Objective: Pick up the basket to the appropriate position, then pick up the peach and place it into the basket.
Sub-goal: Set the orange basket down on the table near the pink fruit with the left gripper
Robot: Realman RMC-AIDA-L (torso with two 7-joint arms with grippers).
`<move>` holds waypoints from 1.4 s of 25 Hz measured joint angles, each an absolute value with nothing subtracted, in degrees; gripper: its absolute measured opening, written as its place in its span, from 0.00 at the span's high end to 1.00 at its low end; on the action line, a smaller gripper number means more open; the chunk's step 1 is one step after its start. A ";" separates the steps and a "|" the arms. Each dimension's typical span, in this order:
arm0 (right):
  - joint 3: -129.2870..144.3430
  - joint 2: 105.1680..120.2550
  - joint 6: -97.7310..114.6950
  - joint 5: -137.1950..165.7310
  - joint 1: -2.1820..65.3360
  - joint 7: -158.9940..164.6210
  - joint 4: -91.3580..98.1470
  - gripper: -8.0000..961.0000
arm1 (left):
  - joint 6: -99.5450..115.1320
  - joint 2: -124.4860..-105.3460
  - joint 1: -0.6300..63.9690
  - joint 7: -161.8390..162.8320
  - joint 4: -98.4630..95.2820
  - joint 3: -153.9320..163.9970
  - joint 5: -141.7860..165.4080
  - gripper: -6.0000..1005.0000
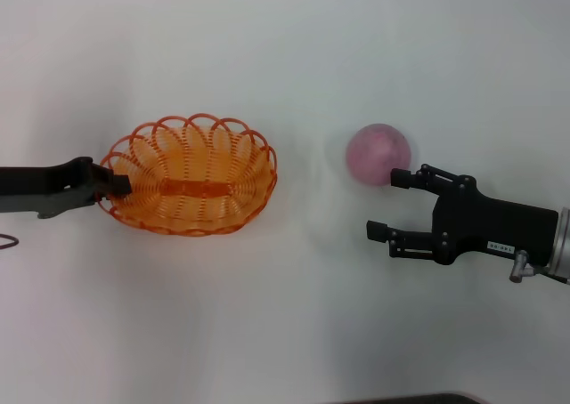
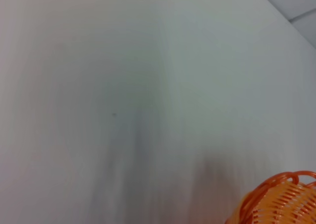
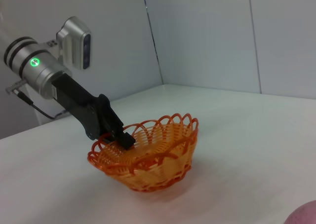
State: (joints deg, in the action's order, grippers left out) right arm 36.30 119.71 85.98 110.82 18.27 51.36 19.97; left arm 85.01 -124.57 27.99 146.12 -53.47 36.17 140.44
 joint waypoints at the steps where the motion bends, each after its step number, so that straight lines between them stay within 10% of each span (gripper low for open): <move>1: 36.30 119.71 85.97 110.81 18.28 51.31 19.95 0.03 | 85.01 -124.59 27.93 146.44 -53.75 36.47 140.44 0.92; 28: 36.30 119.71 85.86 110.83 18.72 51.63 19.86 0.03 | 82.70 -124.48 25.82 146.94 -53.23 37.57 136.32 0.91; 35: 36.38 119.86 85.86 110.83 18.94 51.62 19.86 0.03 | 83.88 -124.19 25.10 146.16 -52.82 37.67 135.01 0.68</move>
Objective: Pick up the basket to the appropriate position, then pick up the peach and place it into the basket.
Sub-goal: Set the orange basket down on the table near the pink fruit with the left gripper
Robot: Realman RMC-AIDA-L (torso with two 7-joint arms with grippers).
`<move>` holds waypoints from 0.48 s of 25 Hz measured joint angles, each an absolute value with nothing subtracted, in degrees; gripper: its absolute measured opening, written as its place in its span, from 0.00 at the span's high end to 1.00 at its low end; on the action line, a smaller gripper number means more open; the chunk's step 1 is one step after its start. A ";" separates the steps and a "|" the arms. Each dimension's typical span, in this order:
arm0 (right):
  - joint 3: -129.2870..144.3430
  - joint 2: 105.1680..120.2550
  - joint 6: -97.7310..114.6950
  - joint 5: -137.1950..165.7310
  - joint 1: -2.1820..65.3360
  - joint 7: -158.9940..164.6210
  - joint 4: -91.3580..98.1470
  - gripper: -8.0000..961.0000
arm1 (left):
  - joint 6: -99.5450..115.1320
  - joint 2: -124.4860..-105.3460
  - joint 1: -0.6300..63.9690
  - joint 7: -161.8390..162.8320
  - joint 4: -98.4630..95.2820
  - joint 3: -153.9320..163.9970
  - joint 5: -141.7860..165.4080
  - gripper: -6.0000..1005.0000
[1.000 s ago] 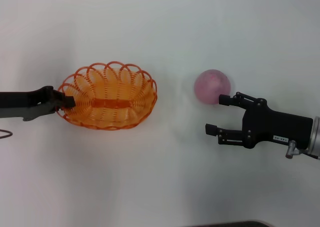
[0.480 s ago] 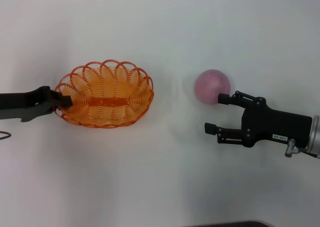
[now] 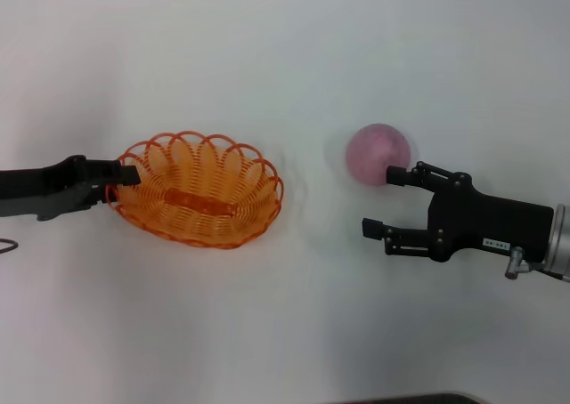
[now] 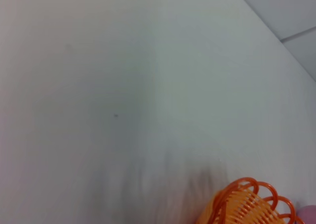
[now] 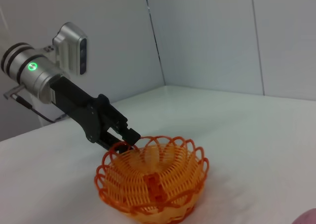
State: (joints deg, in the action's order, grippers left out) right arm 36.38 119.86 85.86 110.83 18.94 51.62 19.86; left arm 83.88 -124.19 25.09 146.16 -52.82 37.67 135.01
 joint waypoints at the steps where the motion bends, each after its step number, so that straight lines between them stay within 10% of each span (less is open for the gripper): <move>1: 36.39 119.86 85.86 110.83 18.95 51.65 19.86 0.03 | 83.88 -124.16 25.05 146.14 -52.81 37.68 135.00 0.63; 12: 36.39 119.88 85.87 110.83 18.99 51.62 19.77 0.03 | 83.69 -123.97 24.79 142.25 -53.56 37.12 132.99 0.31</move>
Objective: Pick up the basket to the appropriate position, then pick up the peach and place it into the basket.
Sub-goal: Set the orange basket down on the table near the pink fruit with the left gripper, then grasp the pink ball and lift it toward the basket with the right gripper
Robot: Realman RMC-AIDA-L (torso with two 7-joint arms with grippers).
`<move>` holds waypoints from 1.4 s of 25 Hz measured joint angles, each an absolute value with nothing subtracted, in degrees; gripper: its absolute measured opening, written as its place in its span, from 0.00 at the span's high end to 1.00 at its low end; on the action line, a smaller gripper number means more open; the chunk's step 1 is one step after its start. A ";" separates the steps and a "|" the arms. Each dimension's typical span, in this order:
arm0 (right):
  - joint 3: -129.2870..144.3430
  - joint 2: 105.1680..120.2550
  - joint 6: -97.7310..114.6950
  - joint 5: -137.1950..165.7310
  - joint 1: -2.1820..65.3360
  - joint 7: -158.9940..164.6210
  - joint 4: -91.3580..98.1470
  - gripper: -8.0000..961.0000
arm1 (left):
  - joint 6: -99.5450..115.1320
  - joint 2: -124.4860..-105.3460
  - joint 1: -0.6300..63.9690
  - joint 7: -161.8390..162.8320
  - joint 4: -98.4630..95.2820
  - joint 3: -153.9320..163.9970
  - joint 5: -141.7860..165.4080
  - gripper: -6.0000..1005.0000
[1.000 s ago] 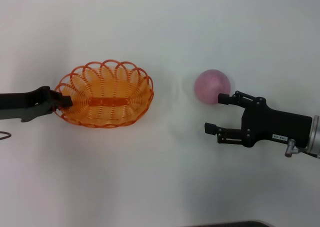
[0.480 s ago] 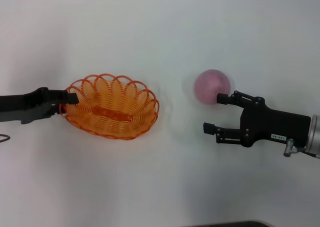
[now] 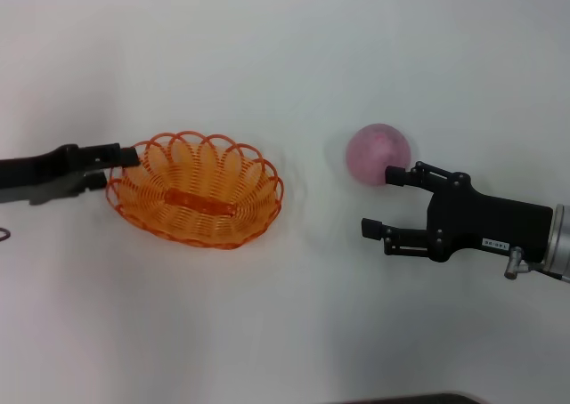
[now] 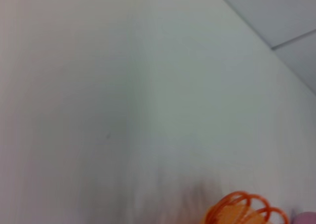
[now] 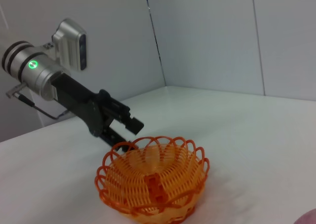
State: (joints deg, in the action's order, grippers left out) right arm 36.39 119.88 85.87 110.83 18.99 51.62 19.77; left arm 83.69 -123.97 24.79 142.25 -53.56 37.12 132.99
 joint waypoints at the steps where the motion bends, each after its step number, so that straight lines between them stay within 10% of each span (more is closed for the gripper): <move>1: 36.39 119.88 85.87 110.83 19.01 51.59 19.77 0.03 | 83.70 -123.96 24.60 140.43 -53.69 37.02 132.03 0.29; 35: 36.12 119.62 85.43 110.55 20.35 51.90 20.38 0.03 | 96.36 -122.92 16.47 76.41 -53.98 36.37 121.09 0.22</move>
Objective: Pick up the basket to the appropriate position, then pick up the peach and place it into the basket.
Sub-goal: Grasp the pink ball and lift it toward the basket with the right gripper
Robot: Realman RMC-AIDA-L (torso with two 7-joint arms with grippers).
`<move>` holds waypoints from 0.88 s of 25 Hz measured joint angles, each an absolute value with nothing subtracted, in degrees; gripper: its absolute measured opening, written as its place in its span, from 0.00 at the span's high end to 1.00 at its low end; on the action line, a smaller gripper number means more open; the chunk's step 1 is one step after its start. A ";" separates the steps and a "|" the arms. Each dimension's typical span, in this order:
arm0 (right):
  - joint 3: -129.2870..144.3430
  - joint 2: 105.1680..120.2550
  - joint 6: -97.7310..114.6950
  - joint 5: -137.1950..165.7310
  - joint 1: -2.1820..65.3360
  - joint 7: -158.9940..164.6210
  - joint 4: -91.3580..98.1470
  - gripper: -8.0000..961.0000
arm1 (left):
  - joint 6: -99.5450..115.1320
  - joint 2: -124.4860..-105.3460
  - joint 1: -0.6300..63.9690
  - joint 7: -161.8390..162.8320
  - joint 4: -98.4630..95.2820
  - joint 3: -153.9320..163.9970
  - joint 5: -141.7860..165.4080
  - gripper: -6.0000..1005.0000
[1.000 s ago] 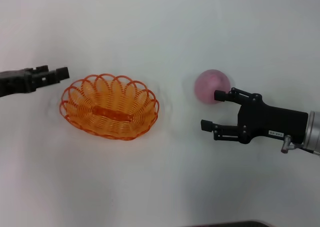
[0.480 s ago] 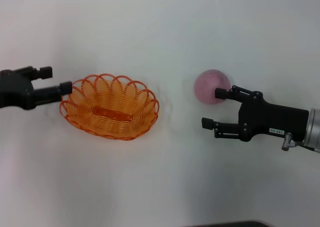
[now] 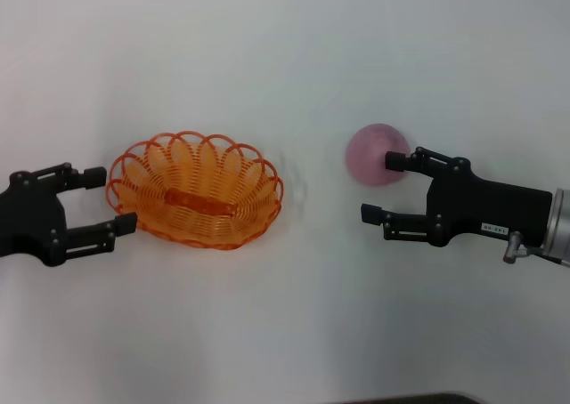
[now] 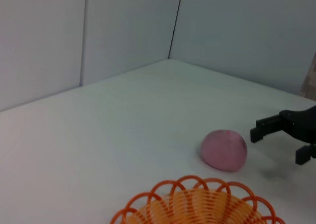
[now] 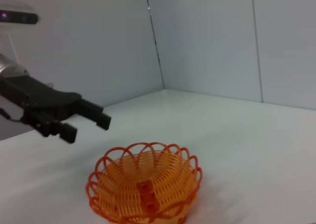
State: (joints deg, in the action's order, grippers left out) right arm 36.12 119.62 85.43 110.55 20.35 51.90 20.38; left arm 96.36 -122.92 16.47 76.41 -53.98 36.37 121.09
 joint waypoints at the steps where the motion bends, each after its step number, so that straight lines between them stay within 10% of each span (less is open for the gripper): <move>1: 36.02 119.62 85.33 110.48 20.37 51.90 20.39 0.03 | 96.35 -122.93 16.29 76.39 -53.92 36.37 121.36 0.22; 22: 36.19 119.40 86.35 110.72 18.66 51.21 20.59 0.03 | 95.80 -123.69 11.13 67.16 -45.75 33.13 121.76 0.22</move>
State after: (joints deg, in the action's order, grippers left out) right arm 36.19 119.40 86.35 110.72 18.66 51.21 20.59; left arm 95.80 -123.69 11.13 67.16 -45.75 33.13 121.76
